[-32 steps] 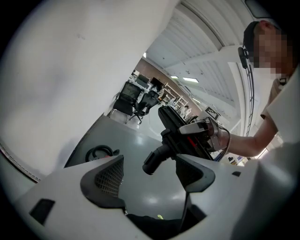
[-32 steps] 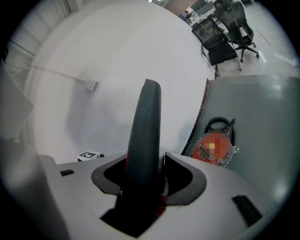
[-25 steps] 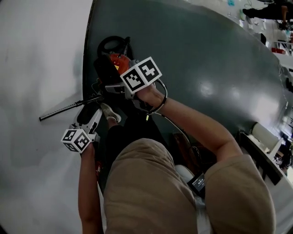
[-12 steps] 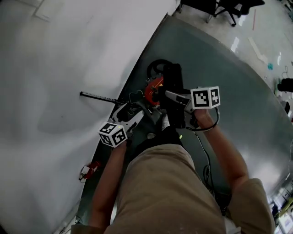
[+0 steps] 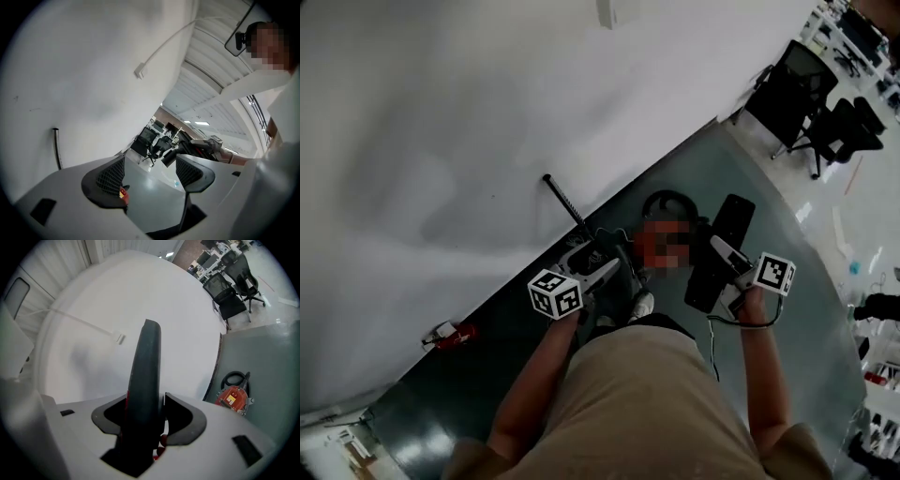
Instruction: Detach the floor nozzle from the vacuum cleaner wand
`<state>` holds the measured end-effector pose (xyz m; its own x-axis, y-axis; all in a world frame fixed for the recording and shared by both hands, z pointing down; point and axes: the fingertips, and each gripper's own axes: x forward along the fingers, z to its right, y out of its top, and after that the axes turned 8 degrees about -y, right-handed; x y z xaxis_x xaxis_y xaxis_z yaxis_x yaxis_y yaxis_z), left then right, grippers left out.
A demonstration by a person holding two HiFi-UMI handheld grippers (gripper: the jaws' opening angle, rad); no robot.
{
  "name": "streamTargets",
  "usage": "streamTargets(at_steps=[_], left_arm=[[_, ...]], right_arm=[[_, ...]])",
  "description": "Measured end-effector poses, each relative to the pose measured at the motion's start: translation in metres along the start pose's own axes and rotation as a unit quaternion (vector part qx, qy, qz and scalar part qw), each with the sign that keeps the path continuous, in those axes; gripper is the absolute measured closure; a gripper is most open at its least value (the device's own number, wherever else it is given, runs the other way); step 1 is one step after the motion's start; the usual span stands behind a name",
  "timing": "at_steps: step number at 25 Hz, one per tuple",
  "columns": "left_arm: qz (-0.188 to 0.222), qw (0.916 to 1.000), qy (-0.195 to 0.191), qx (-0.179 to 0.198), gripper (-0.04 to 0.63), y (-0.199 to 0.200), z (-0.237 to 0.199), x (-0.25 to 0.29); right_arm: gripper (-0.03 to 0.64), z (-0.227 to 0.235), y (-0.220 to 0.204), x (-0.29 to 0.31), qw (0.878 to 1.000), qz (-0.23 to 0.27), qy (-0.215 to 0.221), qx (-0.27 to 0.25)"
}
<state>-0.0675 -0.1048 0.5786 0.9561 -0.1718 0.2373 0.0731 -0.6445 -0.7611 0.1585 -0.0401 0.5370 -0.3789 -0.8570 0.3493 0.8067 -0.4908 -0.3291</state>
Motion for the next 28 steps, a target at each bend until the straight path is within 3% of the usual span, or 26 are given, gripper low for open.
streamTargets(at_steps=[3, 6, 10, 14, 17, 25, 28], left_arm=[[0.044, 0.9990, 0.007, -0.007, 0.242, -0.003, -0.011, -0.063], [0.133, 0.9909, -0.004, -0.025, 0.244, 0.014, -0.012, -0.097], [0.205, 0.9782, -0.019, -0.027, 0.250, 0.032, 0.015, -0.112], [0.229, 0.9723, -0.015, -0.045, 0.282, 0.019, 0.038, -0.116], [0.232, 0.9711, 0.008, -0.056, 0.282, 0.006, 0.047, -0.104], [0.247, 0.9624, 0.112, -0.020, 0.344, 0.019, 0.067, -0.074], [0.257, 0.9533, 0.158, -0.010, 0.348, 0.021, 0.083, -0.063]], right_arm=[[0.393, -0.025, -0.036, 0.004, 0.999, 0.005, -0.023, -0.032], [0.393, -0.042, -0.048, 0.007, 0.997, 0.007, -0.051, -0.064], [0.393, -0.068, -0.072, 0.011, 0.998, -0.009, -0.009, -0.053], [0.393, -0.078, -0.084, 0.019, 0.998, -0.035, 0.016, -0.050], [0.393, -0.077, -0.078, 0.024, 0.997, -0.055, 0.043, -0.042], [0.393, -0.074, -0.022, 0.009, 0.982, -0.122, 0.138, -0.036], [0.393, -0.059, 0.017, -0.014, 0.977, -0.138, 0.153, -0.045]])
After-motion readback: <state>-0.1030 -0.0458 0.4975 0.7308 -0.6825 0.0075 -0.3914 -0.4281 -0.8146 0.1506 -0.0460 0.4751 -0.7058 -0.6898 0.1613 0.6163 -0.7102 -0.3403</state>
